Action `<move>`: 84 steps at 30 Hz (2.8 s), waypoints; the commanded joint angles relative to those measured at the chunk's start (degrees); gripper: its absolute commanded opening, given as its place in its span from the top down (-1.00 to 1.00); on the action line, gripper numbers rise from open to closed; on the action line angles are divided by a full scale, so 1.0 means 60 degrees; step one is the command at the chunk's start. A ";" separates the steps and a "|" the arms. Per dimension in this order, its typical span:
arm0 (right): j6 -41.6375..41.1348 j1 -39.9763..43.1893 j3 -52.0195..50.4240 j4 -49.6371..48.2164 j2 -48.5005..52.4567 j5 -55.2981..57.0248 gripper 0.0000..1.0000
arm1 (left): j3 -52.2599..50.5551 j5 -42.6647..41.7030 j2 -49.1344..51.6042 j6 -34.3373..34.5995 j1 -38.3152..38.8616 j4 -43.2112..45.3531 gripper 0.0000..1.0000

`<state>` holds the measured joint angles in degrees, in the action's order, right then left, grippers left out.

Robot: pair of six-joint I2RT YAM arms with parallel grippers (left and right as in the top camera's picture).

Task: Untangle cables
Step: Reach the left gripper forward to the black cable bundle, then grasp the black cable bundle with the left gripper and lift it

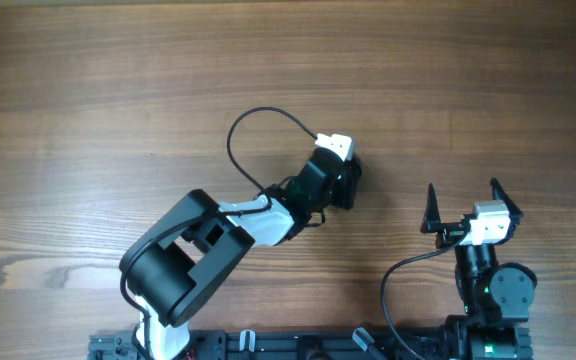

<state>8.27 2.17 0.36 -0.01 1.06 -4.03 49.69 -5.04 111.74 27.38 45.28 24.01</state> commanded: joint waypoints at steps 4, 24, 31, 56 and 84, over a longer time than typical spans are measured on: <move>0.0120 -0.0047 -0.0011 -0.0026 -0.0044 -0.0044 -1.00 | 0.0044 0.3089 -0.2288 0.6583 -0.0270 -0.0838 0.92; 0.0117 -0.0047 -0.0011 -0.0026 -0.0044 -0.0044 -0.99 | 0.0044 0.1596 -0.2419 -0.5533 -0.1053 -0.2514 -0.68; 0.0124 -0.0047 -0.0011 -0.0022 -0.0044 -0.0044 -0.99 | 0.0044 0.0153 -0.1155 -0.5989 -0.1111 -0.2514 -0.31; 0.0120 -0.0047 -0.0011 -0.0022 -0.0044 -0.0044 -1.00 | 0.0051 0.2248 -0.4295 0.0219 -0.2062 -0.5836 -1.00; 0.0120 -0.0047 -0.0011 -0.0026 -0.0044 -0.0044 -1.00 | 0.0044 0.0452 -0.1523 0.5472 -0.2226 -0.5832 0.92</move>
<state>8.27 2.17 0.36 -0.01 1.06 -4.03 50.22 -4.80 101.45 60.53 32.16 -10.70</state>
